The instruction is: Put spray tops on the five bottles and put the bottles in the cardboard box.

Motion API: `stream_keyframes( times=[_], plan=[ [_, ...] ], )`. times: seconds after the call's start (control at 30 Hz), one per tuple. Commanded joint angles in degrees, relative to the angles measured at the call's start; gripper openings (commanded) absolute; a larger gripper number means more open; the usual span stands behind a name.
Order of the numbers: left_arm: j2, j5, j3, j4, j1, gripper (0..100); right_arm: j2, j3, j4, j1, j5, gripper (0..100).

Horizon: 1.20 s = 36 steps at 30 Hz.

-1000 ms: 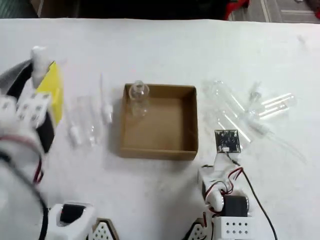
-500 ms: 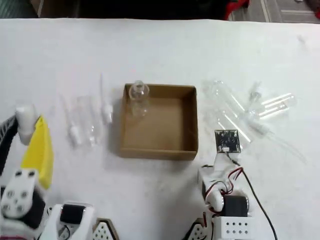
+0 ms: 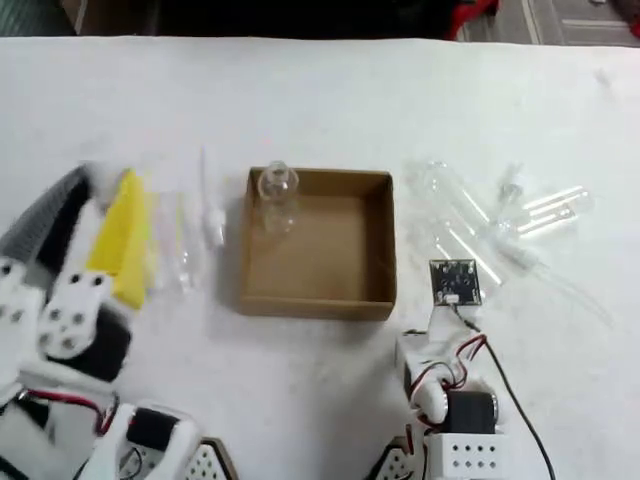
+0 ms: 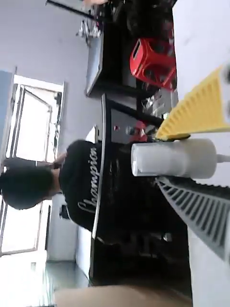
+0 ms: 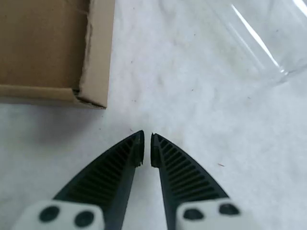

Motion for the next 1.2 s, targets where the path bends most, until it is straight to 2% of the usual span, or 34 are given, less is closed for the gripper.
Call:
stream_keyframes(
  times=[0.0,0.07,0.2,0.43,0.53,0.67,0.87,1.17],
  plan=[
    [0.4,-4.1,8.0,-13.6,8.8,2,-0.6,0.5,0.3,-0.3,0.4,1.5],
    [0.3,-7.3,13.2,-20.1,9.8,2,-0.6,0.5,0.3,-0.3,0.4,1.5],
    [0.3,-8.2,24.0,-35.7,9.4,2,-0.6,0.5,0.3,-0.3,0.4,1.5],
    [0.5,-7.6,49.8,-78.4,1.8,2,-0.6,0.5,0.3,-0.3,0.4,1.5],
    [0.8,-7.6,58.0,-90.0,0.9,2,-0.6,0.5,0.3,-0.5,0.4,1.5],
    [10.2,-7.2,57.2,-94.5,1.0,2,-0.6,0.5,0.3,-0.7,0.4,1.5],
    [28.8,1.9,44.2,-95.1,-1.2,2,-0.6,0.5,0.3,-0.7,0.4,1.5],
    [32.2,4.6,44.7,-95.5,-0.7,2,-0.6,0.5,0.3,-0.5,0.4,1.5]
  ],
)
